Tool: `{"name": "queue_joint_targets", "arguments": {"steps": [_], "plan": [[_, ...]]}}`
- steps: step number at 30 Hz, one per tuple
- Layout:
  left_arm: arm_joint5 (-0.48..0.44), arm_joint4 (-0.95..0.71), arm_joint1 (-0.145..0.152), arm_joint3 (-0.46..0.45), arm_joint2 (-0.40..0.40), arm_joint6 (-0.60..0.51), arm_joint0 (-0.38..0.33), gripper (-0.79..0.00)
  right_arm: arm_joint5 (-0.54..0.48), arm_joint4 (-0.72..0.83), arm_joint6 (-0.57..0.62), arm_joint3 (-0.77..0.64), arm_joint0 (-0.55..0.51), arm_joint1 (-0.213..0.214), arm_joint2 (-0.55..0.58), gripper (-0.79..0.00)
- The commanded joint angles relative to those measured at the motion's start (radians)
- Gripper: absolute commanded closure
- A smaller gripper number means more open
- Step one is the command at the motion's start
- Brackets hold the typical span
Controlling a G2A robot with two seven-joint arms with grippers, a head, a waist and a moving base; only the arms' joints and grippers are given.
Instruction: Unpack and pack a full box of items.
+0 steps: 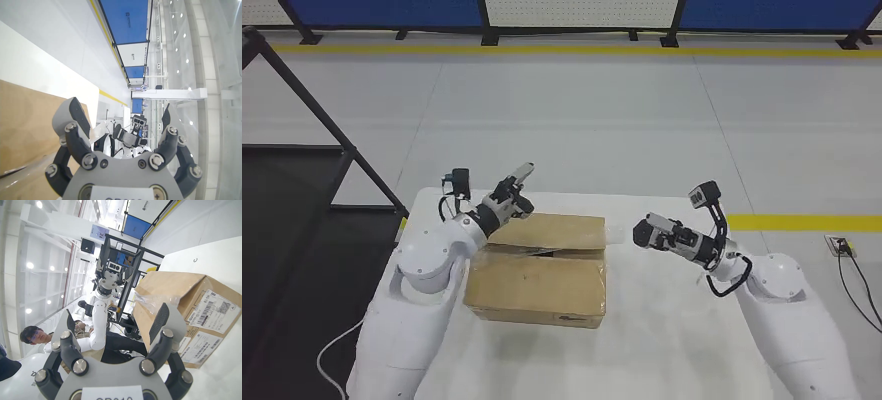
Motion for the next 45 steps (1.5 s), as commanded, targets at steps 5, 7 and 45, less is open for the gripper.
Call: {"name": "queue_joint_targets", "arguments": {"steps": [5,7,45], "plan": [[-0.008,-0.028,0.024,-0.116,-0.160,0.031,0.178,-0.785,0.091,-0.066,-0.001,0.030,0.120,-0.020,-0.097,-0.785],[-0.015,-0.034,0.027,-0.115,-0.177,0.045,0.201,-0.785,0.101,-0.069,0.002,0.049,0.152,-0.029,-0.128,-0.785],[-0.025,-0.057,0.036,0.045,-0.079,0.053,0.149,-0.785,0.157,-0.097,0.124,0.267,0.335,-0.103,-0.320,-0.785]]}}
